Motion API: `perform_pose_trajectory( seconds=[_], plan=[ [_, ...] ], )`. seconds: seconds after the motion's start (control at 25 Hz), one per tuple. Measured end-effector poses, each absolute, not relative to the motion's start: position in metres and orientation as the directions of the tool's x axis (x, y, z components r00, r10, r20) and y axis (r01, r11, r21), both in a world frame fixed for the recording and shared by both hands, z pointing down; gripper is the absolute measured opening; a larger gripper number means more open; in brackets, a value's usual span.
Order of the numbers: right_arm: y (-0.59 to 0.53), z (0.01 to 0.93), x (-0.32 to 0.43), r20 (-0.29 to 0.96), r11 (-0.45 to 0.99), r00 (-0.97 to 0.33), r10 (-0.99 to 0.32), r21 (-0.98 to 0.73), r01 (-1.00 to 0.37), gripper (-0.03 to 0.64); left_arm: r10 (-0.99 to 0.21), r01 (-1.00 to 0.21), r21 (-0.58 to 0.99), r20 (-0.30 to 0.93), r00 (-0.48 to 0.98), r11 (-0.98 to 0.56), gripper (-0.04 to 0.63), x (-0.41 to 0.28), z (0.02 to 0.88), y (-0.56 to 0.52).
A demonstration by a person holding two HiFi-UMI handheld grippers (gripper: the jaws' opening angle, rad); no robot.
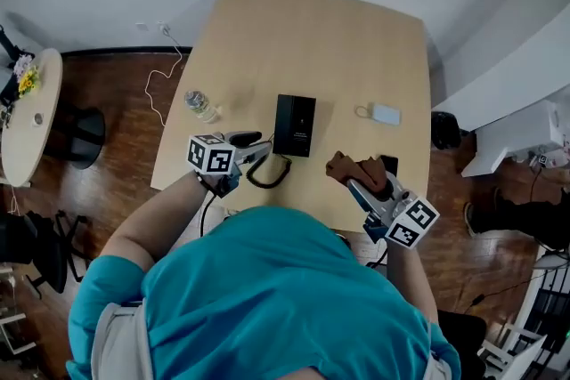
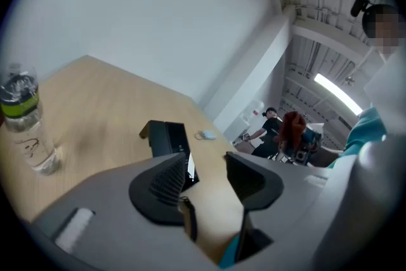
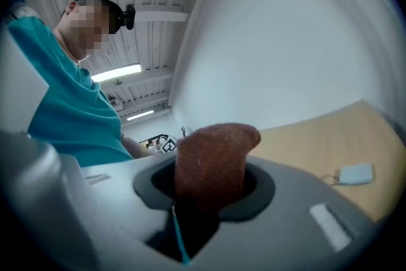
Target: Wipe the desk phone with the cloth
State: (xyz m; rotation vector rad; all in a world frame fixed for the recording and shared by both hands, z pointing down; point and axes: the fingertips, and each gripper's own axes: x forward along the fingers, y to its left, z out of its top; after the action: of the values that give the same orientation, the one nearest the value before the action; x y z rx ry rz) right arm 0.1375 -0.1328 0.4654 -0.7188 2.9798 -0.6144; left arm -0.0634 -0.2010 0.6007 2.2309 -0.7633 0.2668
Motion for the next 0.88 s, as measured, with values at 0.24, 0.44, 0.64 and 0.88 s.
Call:
perform_pose_trajectory(
  seconds=[0.24, 0.44, 0.64, 0.88],
  plan=[
    [-0.124, 0.476, 0.135, 0.170, 0.707, -0.813, -0.557, -0.417, -0.571, 0.135, -0.327, -0.566, 0.678, 0.461, 0.825, -0.469, 0.289, -0.072, 0.691, -0.269],
    [-0.110, 0.489, 0.144, 0.241, 0.608, -0.748, -0.618, -0.457, -0.649, 0.135, -0.274, -0.512, 0.723, 0.433, 0.859, -0.464, 0.299, -0.049, 0.722, -0.307],
    [-0.113, 0.492, 0.155, 0.275, 0.580, -0.729, -0.626, -0.460, -0.672, 0.135, -0.230, -0.417, 0.773, 0.348, 0.909, -0.478, 0.241, -0.024, 0.725, -0.317],
    [-0.121, 0.495, 0.165, 0.289, 0.580, -0.729, -0.621, -0.455, -0.675, 0.135, -0.236, -0.315, 0.853, 0.234, 0.943, -0.415, 0.209, -0.023, 0.724, -0.316]
  ],
)
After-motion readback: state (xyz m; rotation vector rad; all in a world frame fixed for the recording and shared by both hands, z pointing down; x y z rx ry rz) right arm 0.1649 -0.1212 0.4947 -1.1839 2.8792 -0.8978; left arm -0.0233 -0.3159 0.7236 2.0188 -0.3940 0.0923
